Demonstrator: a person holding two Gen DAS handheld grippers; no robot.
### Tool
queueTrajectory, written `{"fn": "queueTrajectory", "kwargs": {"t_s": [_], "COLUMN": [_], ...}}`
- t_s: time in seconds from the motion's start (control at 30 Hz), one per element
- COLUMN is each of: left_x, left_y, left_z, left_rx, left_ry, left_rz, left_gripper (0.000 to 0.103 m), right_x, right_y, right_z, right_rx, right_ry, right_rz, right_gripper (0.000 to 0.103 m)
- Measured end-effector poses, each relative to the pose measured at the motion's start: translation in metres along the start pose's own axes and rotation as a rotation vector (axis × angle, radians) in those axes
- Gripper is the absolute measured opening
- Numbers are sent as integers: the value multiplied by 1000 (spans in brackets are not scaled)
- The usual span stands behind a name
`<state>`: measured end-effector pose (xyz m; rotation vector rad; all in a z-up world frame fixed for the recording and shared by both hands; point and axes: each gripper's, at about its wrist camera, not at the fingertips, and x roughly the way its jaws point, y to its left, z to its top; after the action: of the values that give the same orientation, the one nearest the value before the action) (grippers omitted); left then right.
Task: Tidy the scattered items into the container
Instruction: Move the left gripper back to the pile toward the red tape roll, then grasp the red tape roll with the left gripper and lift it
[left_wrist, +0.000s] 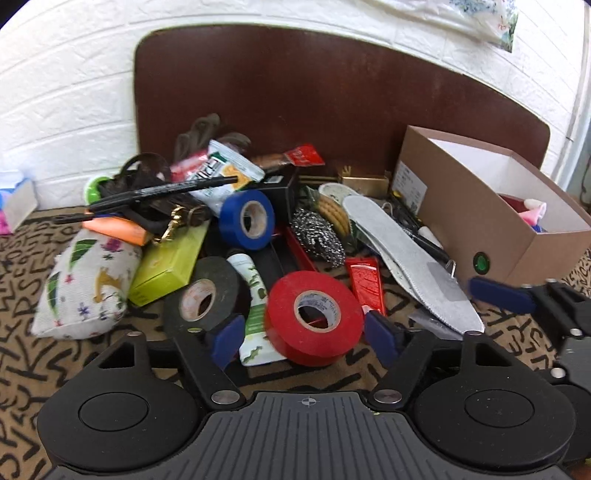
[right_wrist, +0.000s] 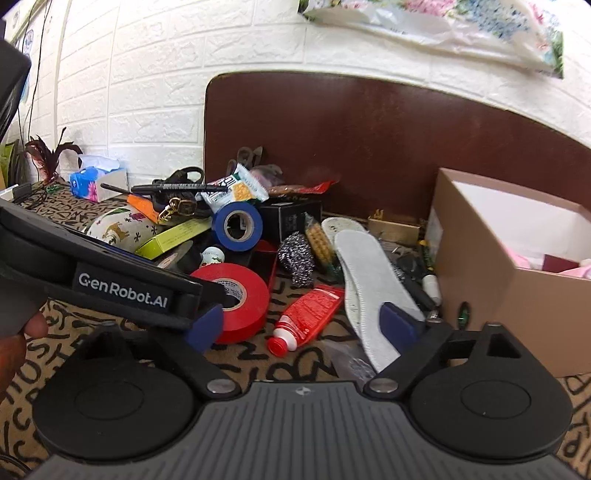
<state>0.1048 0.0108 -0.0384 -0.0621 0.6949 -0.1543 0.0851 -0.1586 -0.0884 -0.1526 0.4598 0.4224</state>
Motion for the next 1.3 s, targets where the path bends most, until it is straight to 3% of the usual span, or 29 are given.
{"fn": "queueTrajectory", "kwargs": {"t_s": [0.17, 0.43, 0.63, 0.77, 0.93, 0.97, 1.3], "left_x": [18, 36, 43, 44, 43, 43, 8], "left_y": [7, 19, 22, 26, 24, 23, 6], "left_z": [6, 10, 16, 17, 16, 15, -3], "left_rx": [-5, -29, -18, -23, -6, -8, 8], "left_ry": [37, 67, 67, 76, 82, 83, 130], "left_rz": [-12, -30, -40, -58, -55, -53, -68], "left_gripper": [68, 50, 49, 49, 31, 30, 28], "right_x": [18, 37, 49, 54, 60, 60, 17], "right_y": [3, 11, 9, 7, 0, 0, 5], "right_z": [2, 4, 8, 8, 6, 6, -3], "right_rx": [10, 14, 59, 85, 158, 156, 118], "right_ry": [35, 53, 77, 76, 110, 115, 152], "right_rz": [31, 67, 112, 119, 154, 169, 162], "right_gripper": [70, 57, 43, 38, 35, 29, 27]}}
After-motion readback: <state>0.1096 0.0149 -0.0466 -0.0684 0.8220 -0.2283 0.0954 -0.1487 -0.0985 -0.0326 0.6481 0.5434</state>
